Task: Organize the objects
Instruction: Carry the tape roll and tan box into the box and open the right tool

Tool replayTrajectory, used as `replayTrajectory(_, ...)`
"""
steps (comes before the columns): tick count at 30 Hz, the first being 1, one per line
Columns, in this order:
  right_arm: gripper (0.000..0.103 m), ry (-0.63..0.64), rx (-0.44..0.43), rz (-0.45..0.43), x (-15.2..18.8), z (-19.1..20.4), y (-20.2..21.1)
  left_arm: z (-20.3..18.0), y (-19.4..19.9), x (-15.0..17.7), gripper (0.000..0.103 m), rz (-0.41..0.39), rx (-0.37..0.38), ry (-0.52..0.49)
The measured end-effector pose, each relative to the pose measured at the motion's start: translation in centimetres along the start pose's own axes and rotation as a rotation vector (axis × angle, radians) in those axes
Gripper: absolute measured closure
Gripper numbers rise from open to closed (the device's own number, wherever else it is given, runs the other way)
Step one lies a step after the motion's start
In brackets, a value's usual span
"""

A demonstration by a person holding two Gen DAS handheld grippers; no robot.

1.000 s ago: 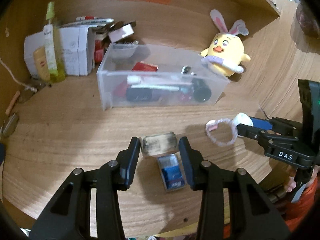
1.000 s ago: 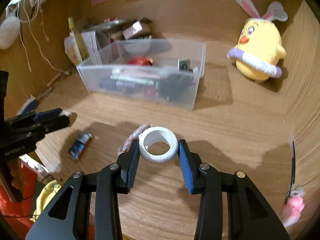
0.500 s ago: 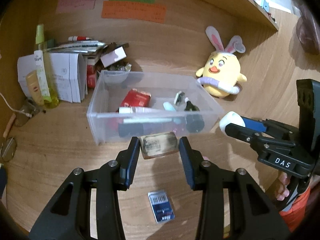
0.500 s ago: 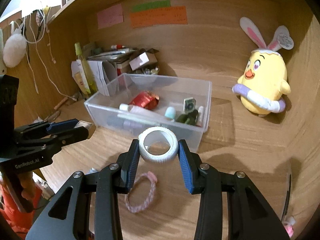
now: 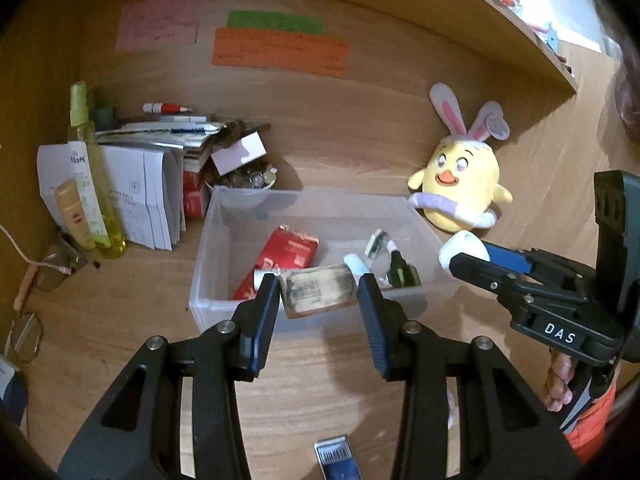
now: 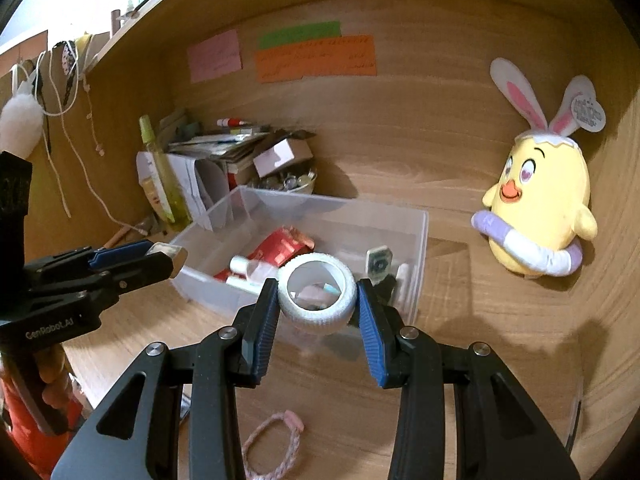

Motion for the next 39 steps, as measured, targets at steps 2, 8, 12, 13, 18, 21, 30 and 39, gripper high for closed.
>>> replayTrajectory(2, 0.068, 0.0, 0.001, -0.006, -0.4, -0.3, -0.2, 0.1, -0.4, -0.6, 0.062, -0.006, -0.005, 0.002)
replayTrajectory(8, 0.068, -0.007, 0.007, -0.008, -1.3, -1.0, -1.3, 0.5, -1.6, -1.8, 0.062, -0.009, -0.015, 0.004)
replayTrajectory(12, 0.068, -0.015, 0.002, 0.014, -1.5, -1.4, -2.7, 0.7, -2.9, -2.1, 0.062, 0.008, -0.02, 0.016)
replayTrajectory(13, 0.068, -0.016, 0.001, 0.02, -1.5, -1.4, -3.0, 0.7, -3.3, -2.0, 0.062, 0.015, -0.02, 0.021)
replayTrajectory(18, 0.068, -0.028, -0.003, 0.052, -1.1, -2.0, -4.7, 0.9, -4.9, -1.7, 0.062, 0.048, -0.024, 0.025)
replayTrajectory(21, 0.068, -0.036, -0.002, 0.066, -0.8, -2.3, -5.4, 1.0, -5.9, -1.5, 0.062, 0.068, -0.026, 0.027)
replayTrajectory(30, 0.068, -0.039, 0.018, 0.111, 0.0, -3.2, -7.3, 0.7, -8.3, -0.7, 0.062, 0.12, -0.016, 0.021)
replayTrajectory(39, 0.068, -0.042, 0.027, 0.126, 0.3, -3.6, -8.1, -0.1, -9.4, -0.4, 0.062, 0.132, 0.001, 0.006)
Point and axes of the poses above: each gripper's, at about its wrist camera, not at the fingertips, and y roughly against the way its jaws point, z to its left, x to its underside, the point moved 5 cm from there along -y, roughly the way its jaws point, and after that the axes turned 12 degrees about -x, right-handed, at the moved point
